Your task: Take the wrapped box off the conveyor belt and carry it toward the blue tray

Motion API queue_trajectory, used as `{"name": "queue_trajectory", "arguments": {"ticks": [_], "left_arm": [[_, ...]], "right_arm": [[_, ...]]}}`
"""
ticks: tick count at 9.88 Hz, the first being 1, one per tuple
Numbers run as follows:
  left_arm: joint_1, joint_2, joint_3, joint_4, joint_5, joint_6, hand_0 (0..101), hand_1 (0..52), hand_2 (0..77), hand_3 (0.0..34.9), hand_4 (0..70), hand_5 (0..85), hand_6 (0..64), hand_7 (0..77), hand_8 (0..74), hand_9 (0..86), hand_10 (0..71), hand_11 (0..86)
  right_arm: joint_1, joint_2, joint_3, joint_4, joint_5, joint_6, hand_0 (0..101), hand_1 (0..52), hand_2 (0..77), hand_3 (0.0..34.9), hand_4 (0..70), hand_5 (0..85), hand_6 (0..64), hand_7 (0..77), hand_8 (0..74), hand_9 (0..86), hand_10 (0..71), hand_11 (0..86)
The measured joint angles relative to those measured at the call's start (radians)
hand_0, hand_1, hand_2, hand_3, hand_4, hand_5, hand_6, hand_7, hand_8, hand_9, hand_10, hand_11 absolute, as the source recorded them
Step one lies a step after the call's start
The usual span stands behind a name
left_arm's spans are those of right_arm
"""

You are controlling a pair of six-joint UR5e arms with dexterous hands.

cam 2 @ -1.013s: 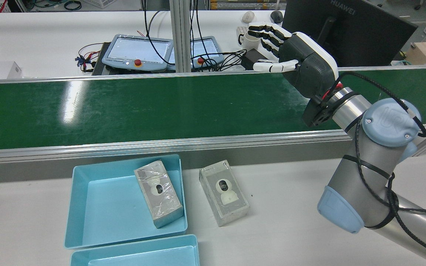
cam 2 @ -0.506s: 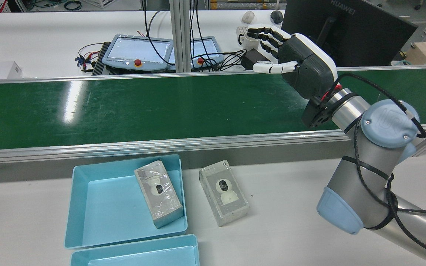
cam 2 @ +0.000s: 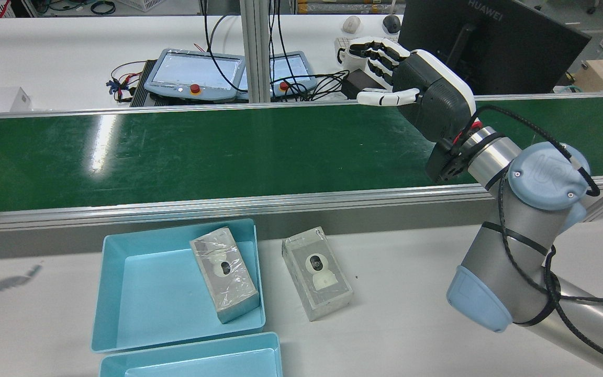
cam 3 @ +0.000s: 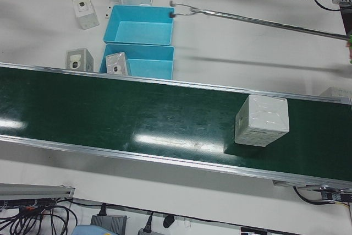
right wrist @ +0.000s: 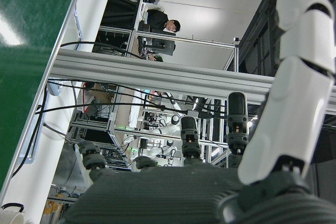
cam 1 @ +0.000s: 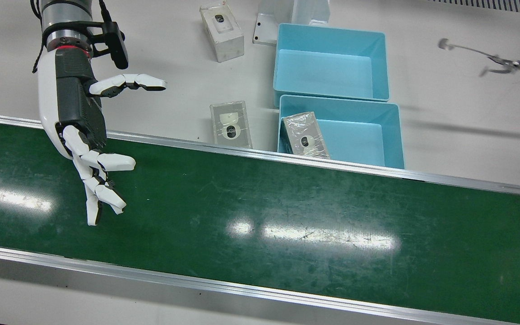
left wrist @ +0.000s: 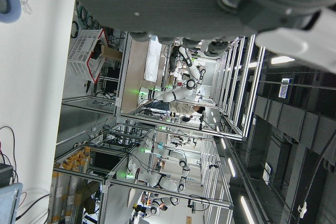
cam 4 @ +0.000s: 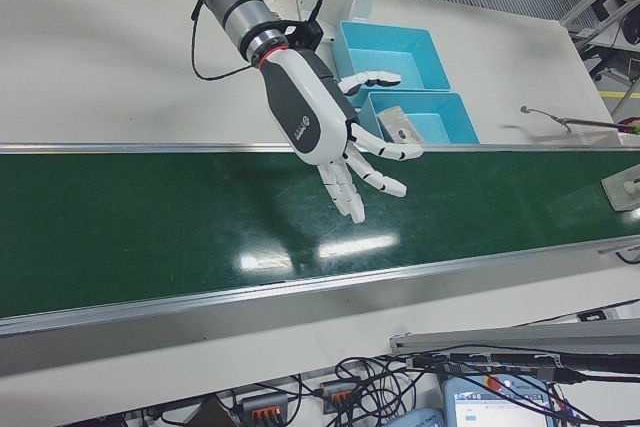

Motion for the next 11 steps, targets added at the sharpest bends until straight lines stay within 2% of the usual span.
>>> {"name": "queue_trajectory", "arguments": {"ticks": [11], "left_arm": [[0.0,0.0,0.0,0.0,0.0,0.0,0,0.0,1.1,0.0,0.0,0.5,0.0,0.5,0.5,0.5,0.5,0.0]], "right_arm": [[-0.003,0.001,-0.003,0.0,0.0,0.0,41,9.8,19.1,30.2,19.1,26.7,0.0,19.1,0.0,2.2,6.0,8.7]]}}
